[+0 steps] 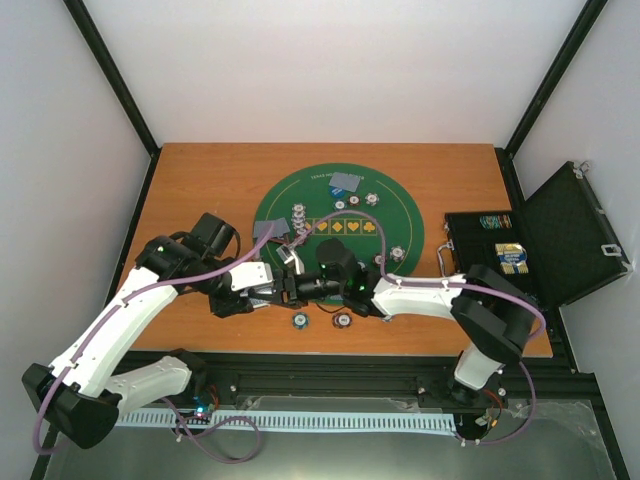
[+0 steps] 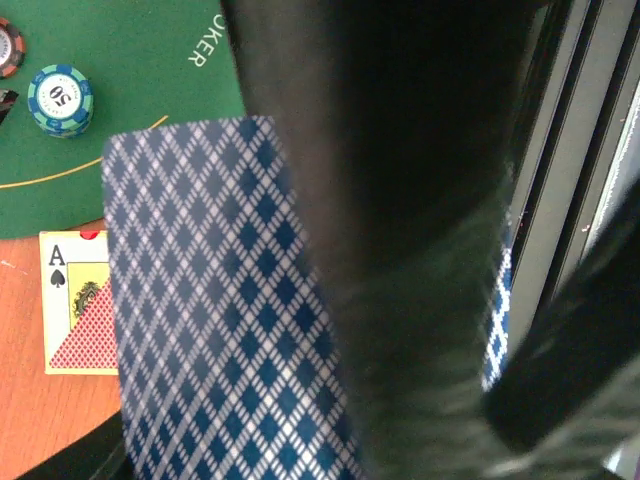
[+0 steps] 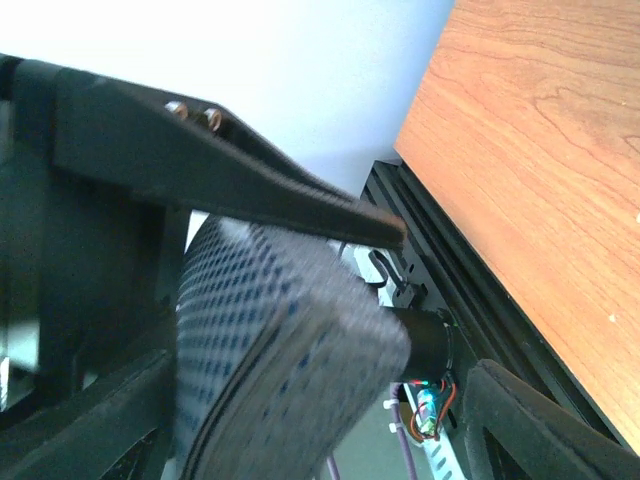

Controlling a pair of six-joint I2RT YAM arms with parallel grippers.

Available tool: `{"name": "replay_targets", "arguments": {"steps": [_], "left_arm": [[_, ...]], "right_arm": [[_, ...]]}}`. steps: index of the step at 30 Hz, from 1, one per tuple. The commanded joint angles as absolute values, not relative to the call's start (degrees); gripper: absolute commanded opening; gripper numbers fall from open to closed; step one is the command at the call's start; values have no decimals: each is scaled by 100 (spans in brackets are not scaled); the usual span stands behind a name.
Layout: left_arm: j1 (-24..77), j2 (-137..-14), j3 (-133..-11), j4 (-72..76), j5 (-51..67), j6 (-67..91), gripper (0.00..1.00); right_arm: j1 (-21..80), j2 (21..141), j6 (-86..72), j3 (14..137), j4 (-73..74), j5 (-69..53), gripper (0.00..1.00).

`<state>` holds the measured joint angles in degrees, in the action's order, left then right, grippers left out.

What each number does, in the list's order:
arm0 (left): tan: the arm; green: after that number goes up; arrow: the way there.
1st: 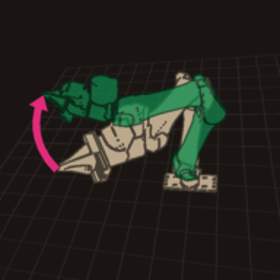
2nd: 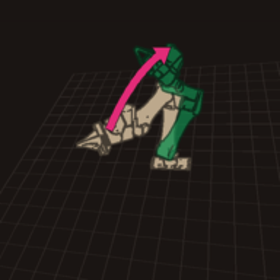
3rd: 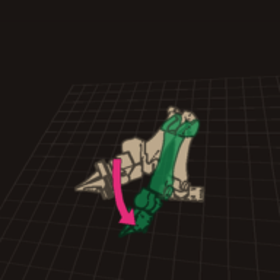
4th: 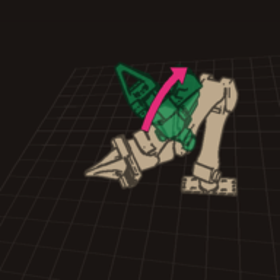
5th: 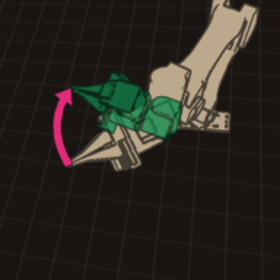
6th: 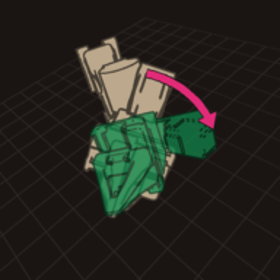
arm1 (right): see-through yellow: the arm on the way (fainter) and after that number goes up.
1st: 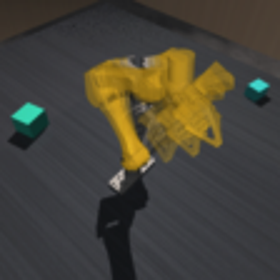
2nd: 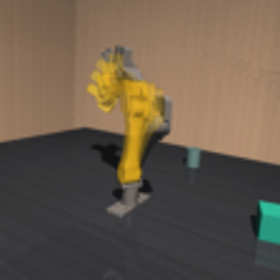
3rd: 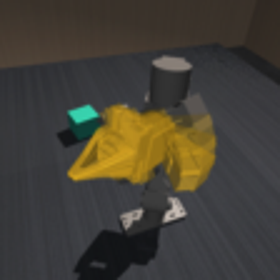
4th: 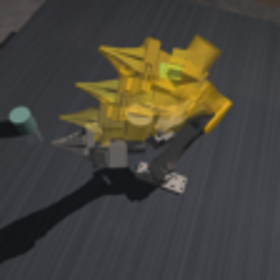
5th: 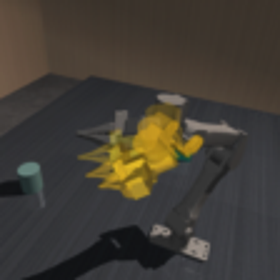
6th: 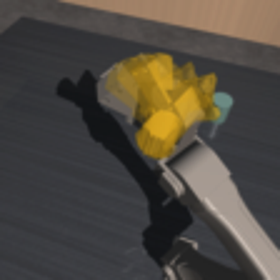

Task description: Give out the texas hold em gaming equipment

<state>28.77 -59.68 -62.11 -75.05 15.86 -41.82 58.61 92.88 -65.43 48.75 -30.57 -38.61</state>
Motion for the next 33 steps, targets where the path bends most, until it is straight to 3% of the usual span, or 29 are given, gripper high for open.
{"name": "replay_targets", "arguments": {"steps": [1,11,24,33], "left_arm": [[2886,-5977,-6425,-7576,1692,-4172,20],[2891,-5935,-6456,-7623,1678,-4195,20],[2888,-5916,-6548,-7663,1749,-4183,19],[2890,-5906,-6475,-7619,1658,-4219,19]], "right_arm": [[5928,9675,-6660,5308,-3445,-4005,77],[5730,9940,-6798,4940,-3583,-4008,70],[5309,9410,-6800,4134,-3586,-3901,64],[5246,8790,-6685,4169,-2965,-3705,40]]}}
